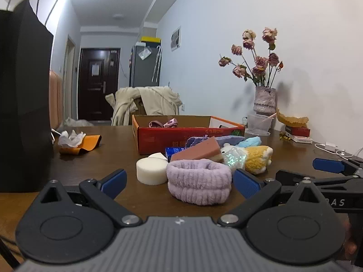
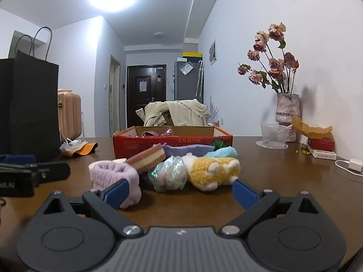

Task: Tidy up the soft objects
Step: 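Withdraw both tools from the box back toward the table items, then grasp the lavender fuzzy headband with both tools together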

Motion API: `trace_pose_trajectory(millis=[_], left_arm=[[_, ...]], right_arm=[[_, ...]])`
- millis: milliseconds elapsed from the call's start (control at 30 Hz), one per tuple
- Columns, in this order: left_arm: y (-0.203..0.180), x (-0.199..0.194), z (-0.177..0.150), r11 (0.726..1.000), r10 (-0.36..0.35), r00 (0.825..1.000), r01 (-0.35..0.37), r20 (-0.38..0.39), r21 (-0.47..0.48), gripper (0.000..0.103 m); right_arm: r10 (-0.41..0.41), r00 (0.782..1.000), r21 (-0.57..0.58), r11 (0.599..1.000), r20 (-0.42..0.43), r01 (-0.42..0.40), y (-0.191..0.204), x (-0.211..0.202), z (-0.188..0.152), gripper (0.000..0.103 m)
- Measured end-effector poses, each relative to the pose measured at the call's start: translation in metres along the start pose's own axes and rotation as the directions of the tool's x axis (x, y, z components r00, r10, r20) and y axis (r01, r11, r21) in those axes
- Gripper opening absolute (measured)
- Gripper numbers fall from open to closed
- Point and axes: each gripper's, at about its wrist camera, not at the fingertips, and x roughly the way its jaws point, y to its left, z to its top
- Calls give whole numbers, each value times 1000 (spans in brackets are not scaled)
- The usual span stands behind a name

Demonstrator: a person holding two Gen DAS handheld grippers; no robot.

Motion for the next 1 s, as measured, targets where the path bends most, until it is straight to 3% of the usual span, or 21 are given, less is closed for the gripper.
trace_pose_trajectory(millis=[133, 200, 233, 267, 333, 433, 533, 600, 733, 867, 1000], left_arm=[[14, 28, 15, 996, -41, 998, 37, -54, -78, 97], [20, 46, 23, 992, -72, 993, 62, -90, -107, 83], [23, 55, 27, 990, -85, 990, 71, -115, -121, 71], [26, 65, 30, 987, -100, 984, 80, -145, -142, 62], [35, 87, 34, 975, -149, 967, 109, -208, -192, 58], [42, 112, 34, 970, -151, 948, 87, -281, -228, 49], [46, 122, 31, 958, -197, 927, 113, -320, -264, 29], [45, 119, 29, 958, -201, 924, 115, -327, -264, 27], [37, 104, 25, 961, -193, 923, 109, -332, -256, 13], [30, 86, 30, 955, -210, 925, 125, -317, -268, 9], [25, 68, 52, 954, -222, 946, 161, -237, -252, 9]], right_arm=[[61, 998, 41, 997, -29, -60, -4, 16, 17, 82], [106, 992, 72, 992, -67, -101, -6, 27, 25, 73], [134, 986, 106, 987, -95, -124, -7, 34, 29, 66], [173, 978, 140, 978, -115, -157, -7, 41, 33, 62], [233, 963, 183, 961, -135, -206, -4, 55, 37, 59], [279, 939, 239, 944, -200, -229, 1, 83, 40, 52], [330, 908, 298, 921, -260, -249, 5, 105, 37, 38], [349, 892, 320, 913, -287, -254, 6, 110, 31, 30], [411, 858, 370, 883, -308, -290, 0, 110, 23, 17], [411, 863, 308, 895, -293, -321, 1, 94, 29, 11], [417, 885, 253, 897, -206, -363, -3, 75, 50, 11]])
